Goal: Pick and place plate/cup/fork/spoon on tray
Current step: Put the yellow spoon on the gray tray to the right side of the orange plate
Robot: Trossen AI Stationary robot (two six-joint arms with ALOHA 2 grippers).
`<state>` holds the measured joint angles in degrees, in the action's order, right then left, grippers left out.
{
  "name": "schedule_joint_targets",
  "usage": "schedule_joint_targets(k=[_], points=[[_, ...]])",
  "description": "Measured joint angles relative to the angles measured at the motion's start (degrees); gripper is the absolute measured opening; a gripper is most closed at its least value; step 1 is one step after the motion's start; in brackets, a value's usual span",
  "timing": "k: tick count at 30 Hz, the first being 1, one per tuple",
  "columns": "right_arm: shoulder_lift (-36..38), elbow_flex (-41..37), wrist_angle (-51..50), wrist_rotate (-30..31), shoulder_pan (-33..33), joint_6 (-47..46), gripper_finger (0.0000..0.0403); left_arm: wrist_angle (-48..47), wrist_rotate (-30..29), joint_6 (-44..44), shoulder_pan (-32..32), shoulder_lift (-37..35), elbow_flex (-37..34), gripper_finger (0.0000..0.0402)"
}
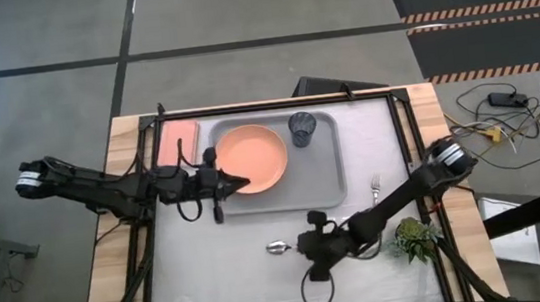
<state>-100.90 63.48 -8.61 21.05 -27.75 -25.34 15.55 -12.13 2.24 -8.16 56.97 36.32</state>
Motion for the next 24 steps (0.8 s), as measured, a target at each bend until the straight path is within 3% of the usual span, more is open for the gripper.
schedule_joint_targets(k=[4, 9, 14, 17, 21, 24], points=[[4.74, -6.58, 12.04, -3.69, 0.31, 4.1, 0.0032, 0.94, 8.11, 0.06, -0.1, 0.0, 0.0, 0.0002], [10.61, -17.34, 38.56, -14.21, 1.81, 8.16, 0.0032, 1.5, 14.93, 0.11, -0.23, 0.4, -0.02, 0.0002], [11.75, -23.8, 60.0, -24.04, 5.49, 8.49, 0.0032, 9.05, 21.58, 0.17, -1.3, 4.48, -0.11, 0.0037], [10.81, -24.31, 66.77, -29.62, 6.9, 8.45, 0.0032, 13.63, 22.25, 0.24, -1.89, 8.0, -0.11, 0.0077], [8.73, -23.83, 71.2, -32.71, 7.19, 8.87, 0.0032, 18.69, 22.69, 0.24, -2.33, 12.92, -0.13, 0.0131], [7.07, -22.86, 74.18, -33.33, 7.15, 9.7, 0.0032, 22.9, 27.35, 1.26, -2.75, 16.58, -0.13, 0.0161]])
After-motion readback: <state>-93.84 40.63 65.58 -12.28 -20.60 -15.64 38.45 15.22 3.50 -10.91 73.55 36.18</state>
